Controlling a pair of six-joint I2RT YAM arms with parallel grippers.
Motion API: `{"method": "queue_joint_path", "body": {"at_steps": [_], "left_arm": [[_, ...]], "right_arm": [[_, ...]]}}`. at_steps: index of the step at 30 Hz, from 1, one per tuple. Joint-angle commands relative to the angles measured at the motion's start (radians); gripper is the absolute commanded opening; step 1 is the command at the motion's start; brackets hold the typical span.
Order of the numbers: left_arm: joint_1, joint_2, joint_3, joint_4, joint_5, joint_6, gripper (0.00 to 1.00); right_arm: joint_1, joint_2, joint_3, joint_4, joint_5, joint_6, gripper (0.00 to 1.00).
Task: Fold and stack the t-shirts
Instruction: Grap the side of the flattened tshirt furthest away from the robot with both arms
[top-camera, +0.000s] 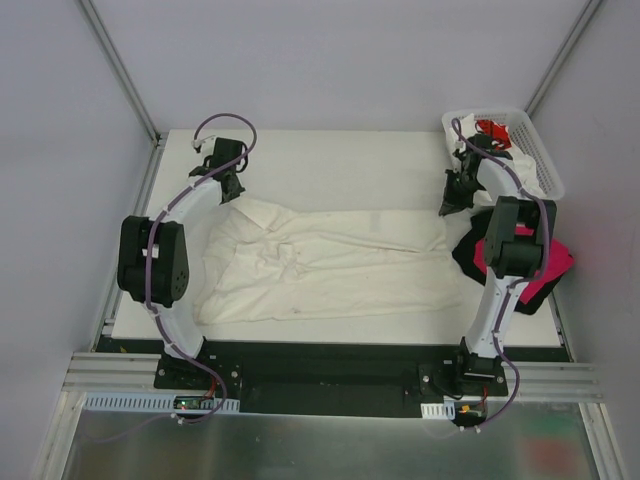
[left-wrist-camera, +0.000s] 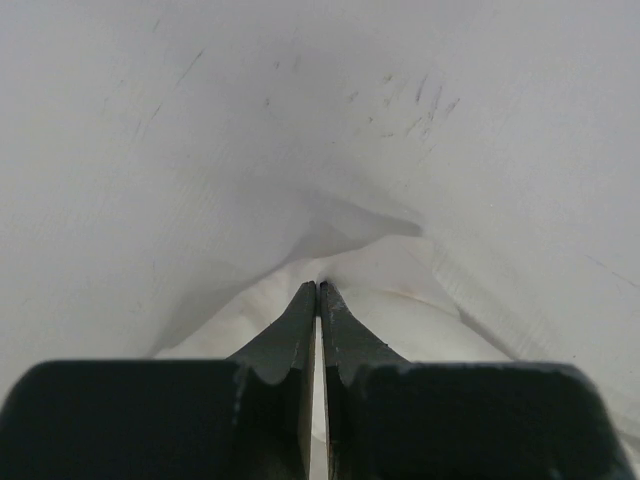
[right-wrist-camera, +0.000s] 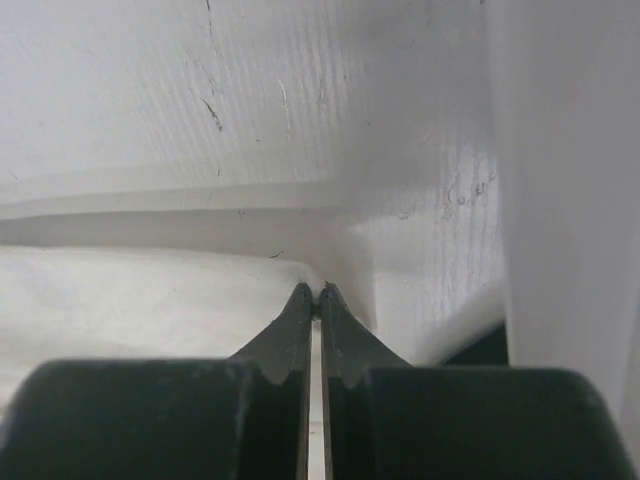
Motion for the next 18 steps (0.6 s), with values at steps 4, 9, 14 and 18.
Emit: {"method": "queue_joint_path", "body": {"at_steps": [4, 9, 14, 18], "left_arm": [[-0.003, -0.104, -0.001, 0.014, -0.050, -0.005, 0.00], [-0.003, -0.129, -0.013, 0.014, -0.053, -0.008, 0.00], [-0.004, -0.152, -0.025, 0.012, -0.054, -0.008, 0.00], [-0.004, -0.184, -0.038, 0.012, -0.065, -0.005, 0.00]], "right_arm": [[-0.006, -0.102, -0.012, -0.018, 0.037, 0.019, 0.01], [-0.001, -0.124, -0.023, -0.018, 0.035, 0.022, 0.01], [0.004, -0.142, -0.032, -0.018, 0.035, 0.020, 0.01], [0.010, -0.157, -0.035, -0.019, 0.037, 0.022, 0.01]]}}
